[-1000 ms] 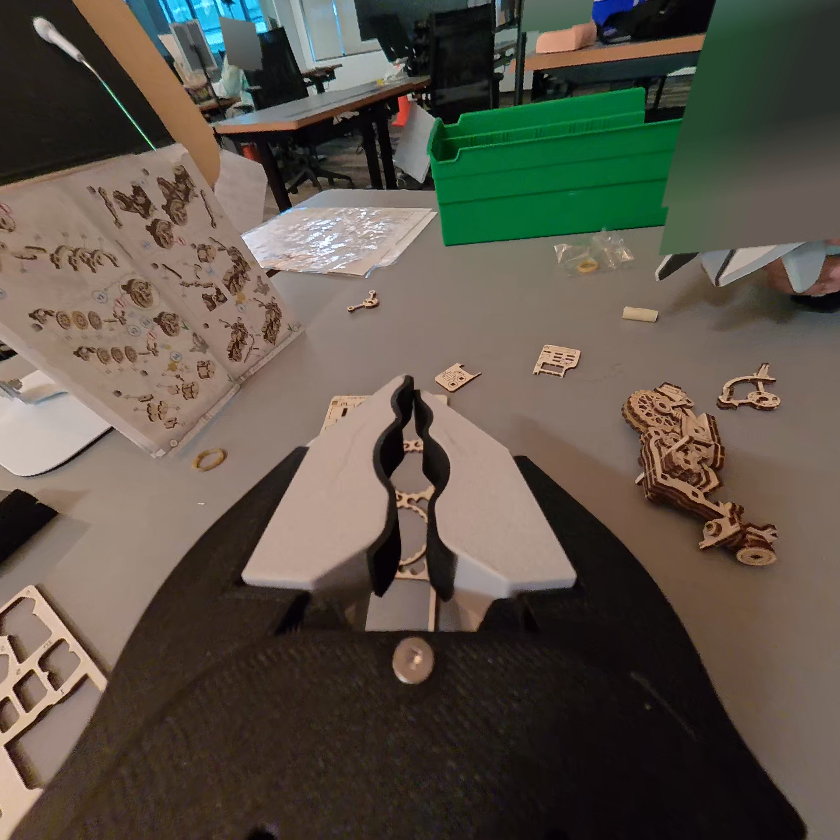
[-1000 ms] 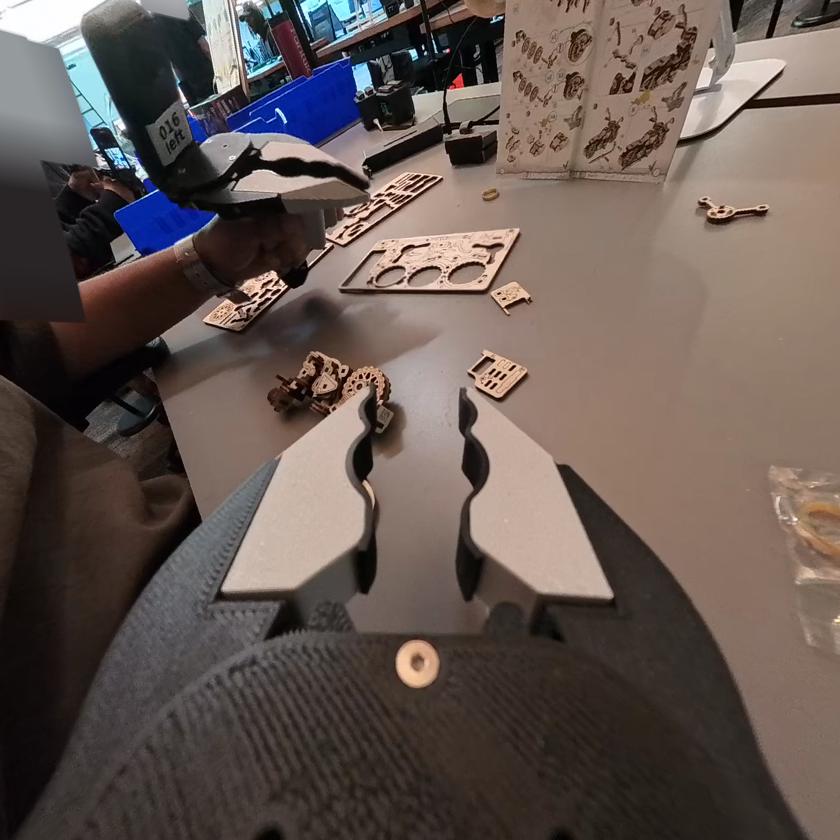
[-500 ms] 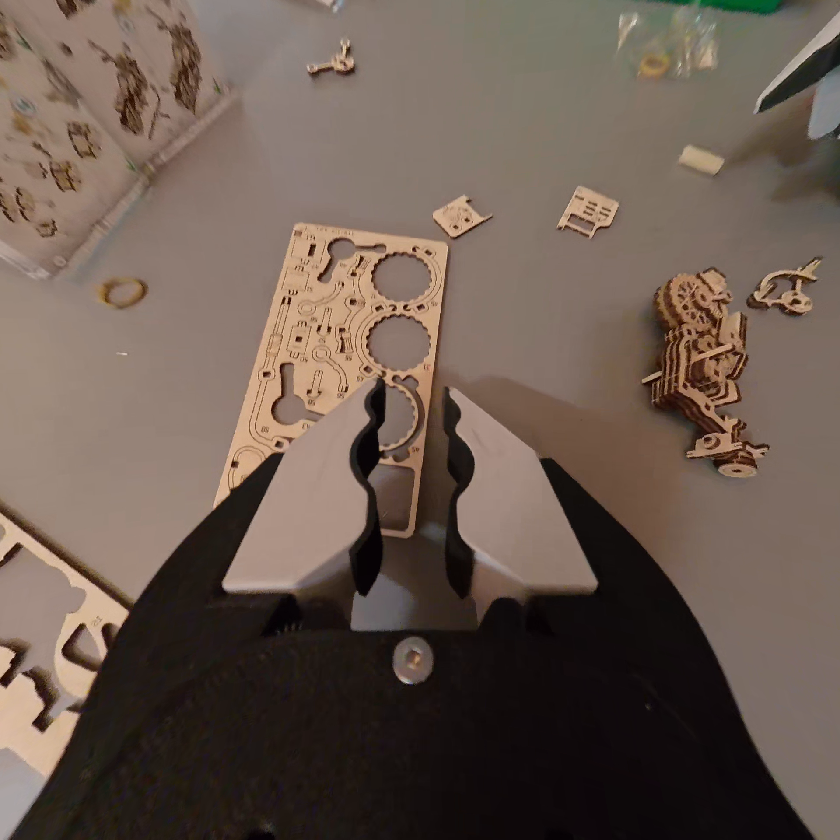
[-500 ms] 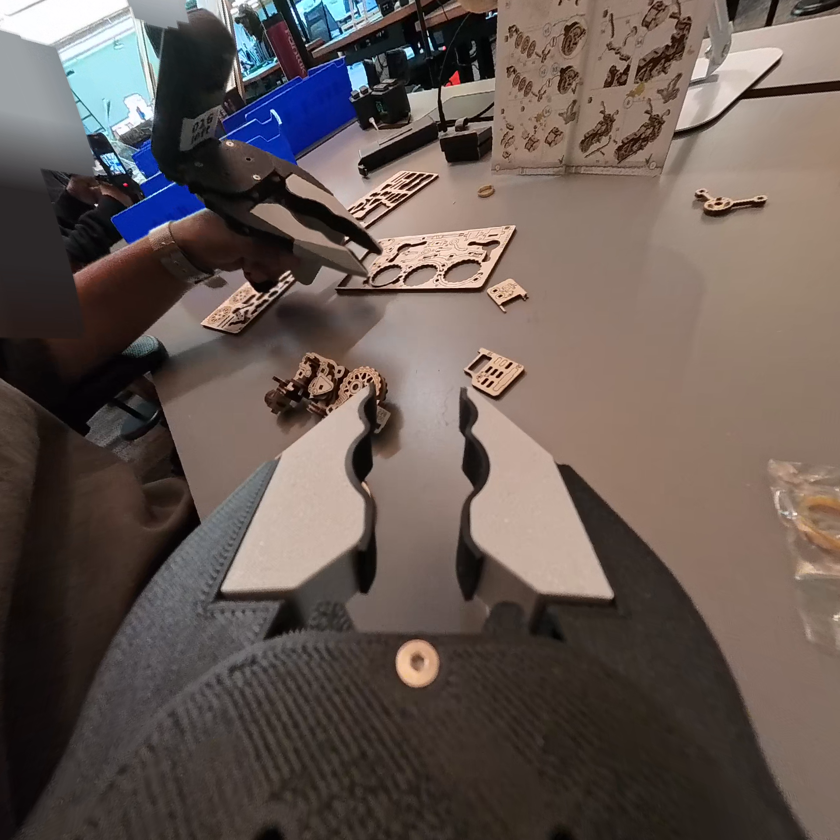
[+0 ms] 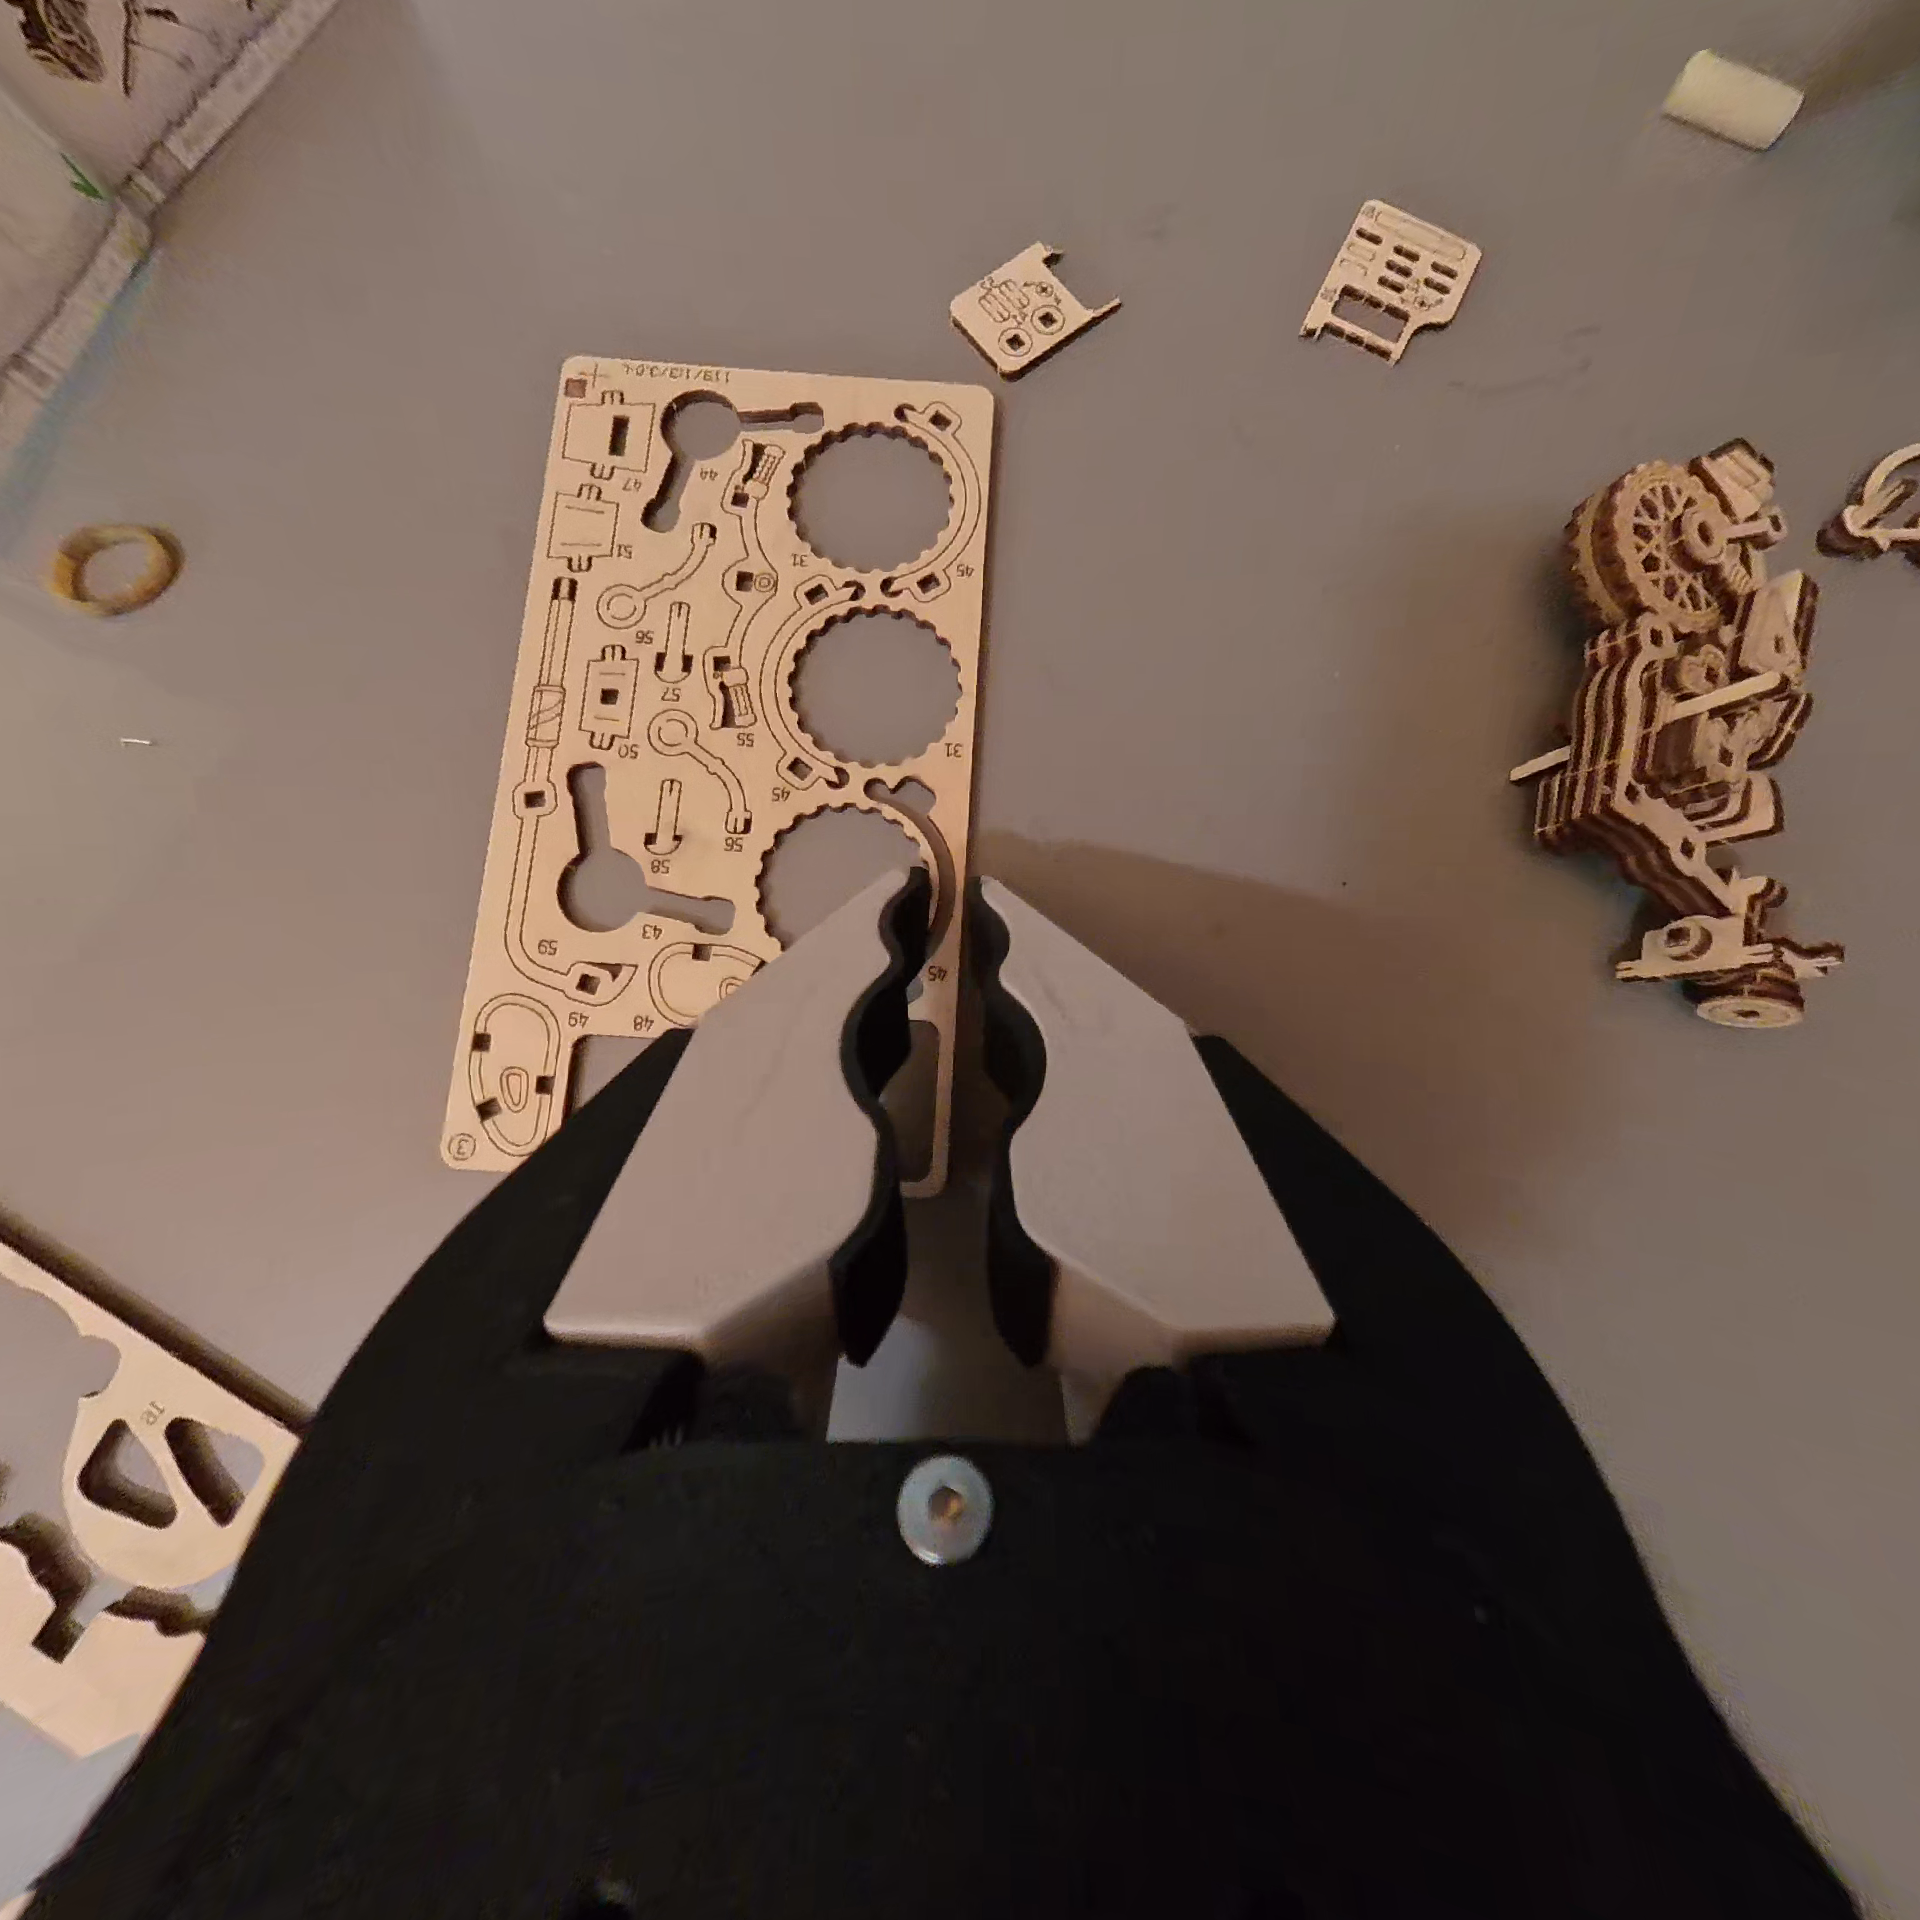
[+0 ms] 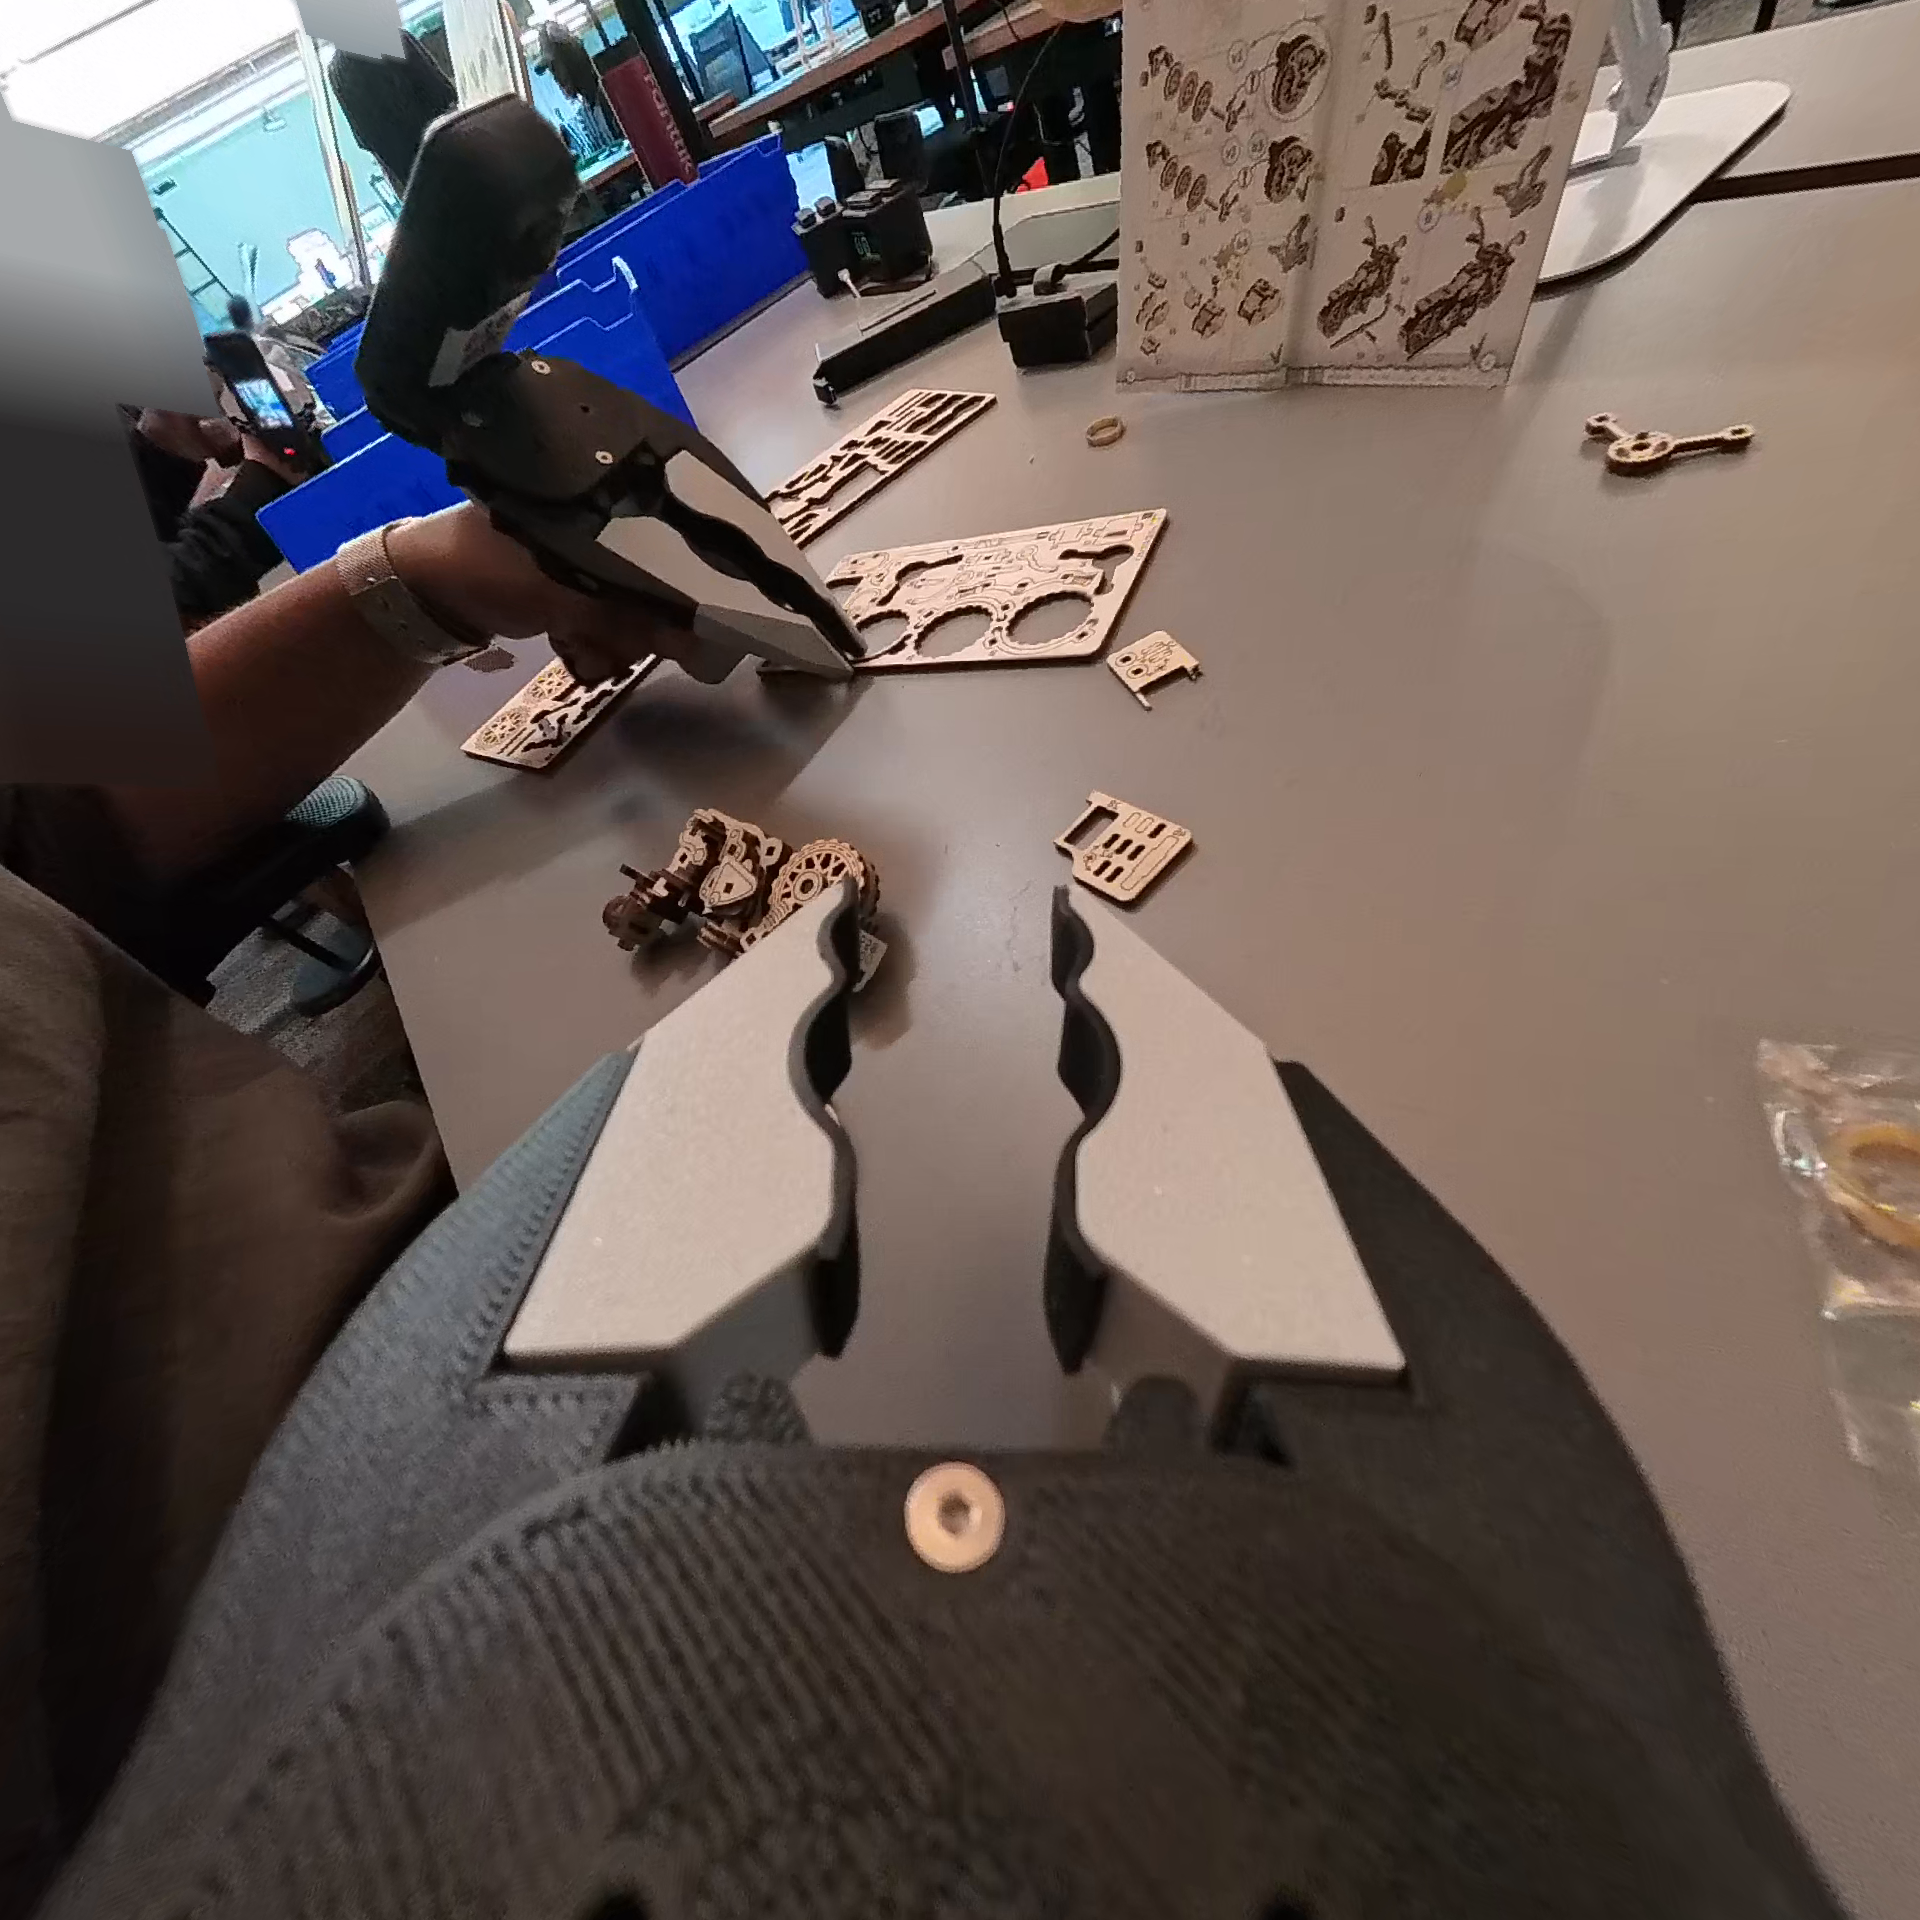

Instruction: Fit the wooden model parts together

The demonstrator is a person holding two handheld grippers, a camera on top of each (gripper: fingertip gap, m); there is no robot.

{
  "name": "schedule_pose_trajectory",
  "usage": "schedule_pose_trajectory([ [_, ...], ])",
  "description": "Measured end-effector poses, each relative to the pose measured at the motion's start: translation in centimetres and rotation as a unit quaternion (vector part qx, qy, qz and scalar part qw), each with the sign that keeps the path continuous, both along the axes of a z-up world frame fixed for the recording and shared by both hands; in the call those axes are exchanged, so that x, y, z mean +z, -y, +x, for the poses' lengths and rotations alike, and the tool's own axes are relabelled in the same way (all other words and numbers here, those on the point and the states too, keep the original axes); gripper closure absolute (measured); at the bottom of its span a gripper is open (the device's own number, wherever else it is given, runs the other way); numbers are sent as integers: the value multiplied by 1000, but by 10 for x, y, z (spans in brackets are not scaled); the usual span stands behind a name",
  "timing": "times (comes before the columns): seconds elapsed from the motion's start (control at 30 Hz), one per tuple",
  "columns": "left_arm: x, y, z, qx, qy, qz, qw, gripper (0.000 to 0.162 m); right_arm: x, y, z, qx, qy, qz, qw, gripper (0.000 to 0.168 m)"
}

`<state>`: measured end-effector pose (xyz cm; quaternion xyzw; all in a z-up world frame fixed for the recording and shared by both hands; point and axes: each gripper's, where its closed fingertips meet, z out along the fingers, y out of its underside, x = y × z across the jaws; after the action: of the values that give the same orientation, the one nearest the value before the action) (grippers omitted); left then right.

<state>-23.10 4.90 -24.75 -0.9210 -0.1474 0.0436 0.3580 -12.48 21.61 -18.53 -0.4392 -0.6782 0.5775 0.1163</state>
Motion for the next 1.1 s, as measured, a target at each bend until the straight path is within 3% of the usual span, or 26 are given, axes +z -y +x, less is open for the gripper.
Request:
schedule_pose_trajectory([
  [0.47, 8, 16, 4, -71, -36, -10, 997, 162, 0, 0, 0, 0, 1, 0, 1000, 133],
  [0.77, 11, 24, -11, -26, -35, -2, 999, 162, 0, 0, 0, 0, 0, 2, 1000, 133],
  [1.0, 17, 24, -30, 61, 5, 46, 997, 162, 4, -3, -13, -15, -13, 7, 1000, 132],
  [1.1, 16, 23, -37, 98, 32, 72, 992, 162, 21, 15, -34, 17, -24, 12, 1000, 131],
])
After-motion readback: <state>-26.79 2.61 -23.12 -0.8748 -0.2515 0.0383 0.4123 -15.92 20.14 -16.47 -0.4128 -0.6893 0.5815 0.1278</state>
